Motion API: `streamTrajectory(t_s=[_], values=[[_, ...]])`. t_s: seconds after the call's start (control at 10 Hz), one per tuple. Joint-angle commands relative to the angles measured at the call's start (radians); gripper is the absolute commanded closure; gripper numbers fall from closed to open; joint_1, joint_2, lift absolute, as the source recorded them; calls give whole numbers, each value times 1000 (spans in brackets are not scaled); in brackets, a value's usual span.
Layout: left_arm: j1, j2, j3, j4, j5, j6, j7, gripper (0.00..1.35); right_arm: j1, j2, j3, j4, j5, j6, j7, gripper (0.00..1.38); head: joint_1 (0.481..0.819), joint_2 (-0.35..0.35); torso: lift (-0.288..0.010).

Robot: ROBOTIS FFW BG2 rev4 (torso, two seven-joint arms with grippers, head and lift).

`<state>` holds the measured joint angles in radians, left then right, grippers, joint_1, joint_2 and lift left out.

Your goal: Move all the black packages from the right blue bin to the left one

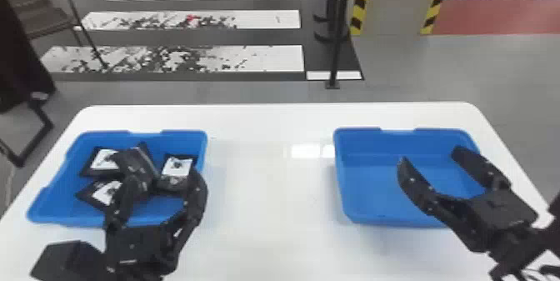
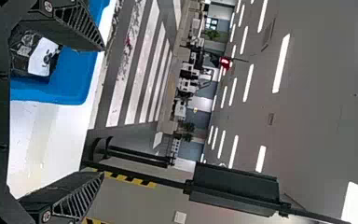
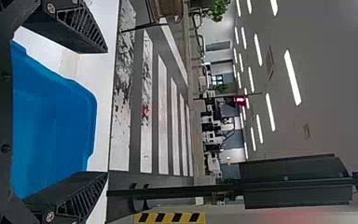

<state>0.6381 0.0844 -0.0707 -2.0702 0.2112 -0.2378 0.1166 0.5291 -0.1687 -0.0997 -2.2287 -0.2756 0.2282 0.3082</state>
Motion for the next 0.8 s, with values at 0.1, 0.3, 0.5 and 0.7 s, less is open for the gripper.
streamTrajectory(t_s=[0.1,0.3,0.5,0.7], values=[[-2,0,-3,0,-2,-3,0,93,3,0,0,-8,2,0,-3,98,695,36,-154],[-2,2,-3,0,-6,-3,0,93,3,0,0,-8,4,0,-3,98,695,34,-154],[-2,0,1,0,-4,-5,0,93,6,0,0,-8,6,-2,-8,96,695,34,-154],[-2,2,-1,0,-4,-8,0,93,8,0,0,-11,4,-10,-9,96,695,34,-154]])
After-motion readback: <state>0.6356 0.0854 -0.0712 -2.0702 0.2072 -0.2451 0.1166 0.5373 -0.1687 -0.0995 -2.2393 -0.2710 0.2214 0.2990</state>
